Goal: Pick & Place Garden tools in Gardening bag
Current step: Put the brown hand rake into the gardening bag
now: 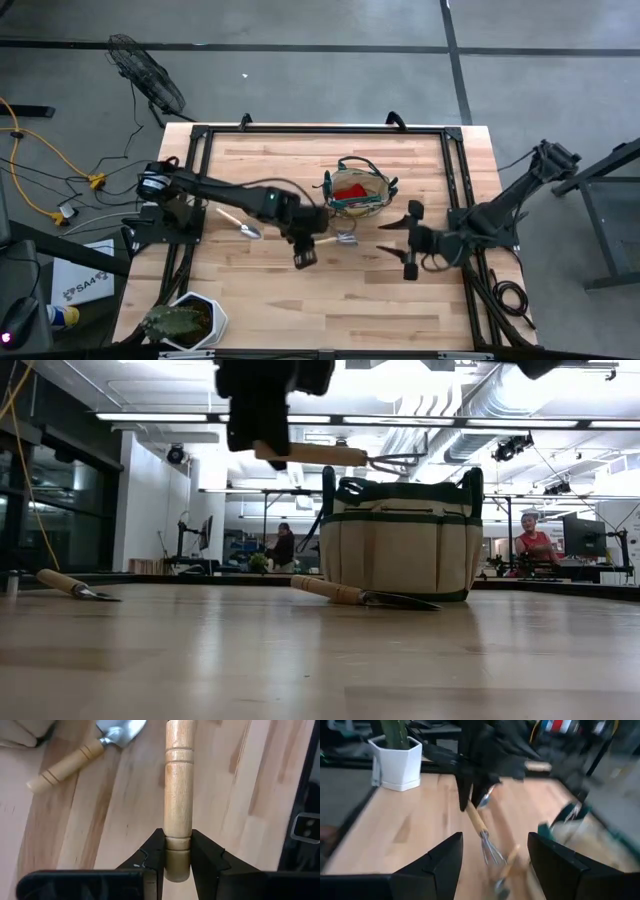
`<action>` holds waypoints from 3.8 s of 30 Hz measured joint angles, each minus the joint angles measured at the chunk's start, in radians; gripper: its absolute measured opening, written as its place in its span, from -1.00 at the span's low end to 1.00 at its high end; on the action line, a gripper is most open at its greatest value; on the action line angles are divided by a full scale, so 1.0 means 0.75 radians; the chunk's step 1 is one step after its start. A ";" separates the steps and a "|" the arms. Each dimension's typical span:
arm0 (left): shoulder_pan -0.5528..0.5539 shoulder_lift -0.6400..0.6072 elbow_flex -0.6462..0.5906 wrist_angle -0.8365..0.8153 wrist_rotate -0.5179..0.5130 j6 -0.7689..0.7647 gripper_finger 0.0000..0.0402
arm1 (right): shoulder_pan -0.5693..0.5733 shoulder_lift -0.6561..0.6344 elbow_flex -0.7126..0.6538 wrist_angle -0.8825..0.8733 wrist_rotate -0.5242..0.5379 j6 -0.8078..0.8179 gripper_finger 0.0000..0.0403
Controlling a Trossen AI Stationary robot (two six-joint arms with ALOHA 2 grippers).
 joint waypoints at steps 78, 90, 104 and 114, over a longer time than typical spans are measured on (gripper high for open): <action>0.115 -0.001 0.005 0.340 0.316 -0.145 -0.71 | -0.270 0.806 0.624 -0.297 -0.187 -0.685 -0.40; 0.113 -0.006 0.006 0.343 0.331 -0.123 -0.71 | -0.243 0.806 0.622 -0.256 -0.148 -0.679 -0.69; 0.115 -0.043 0.003 0.221 0.208 0.075 -0.16 | -0.254 0.784 0.622 -0.381 -0.086 -0.390 -0.72; 0.095 -0.161 0.004 0.111 -0.136 0.320 -0.12 | -0.250 0.689 0.549 -0.572 0.018 -0.088 -0.72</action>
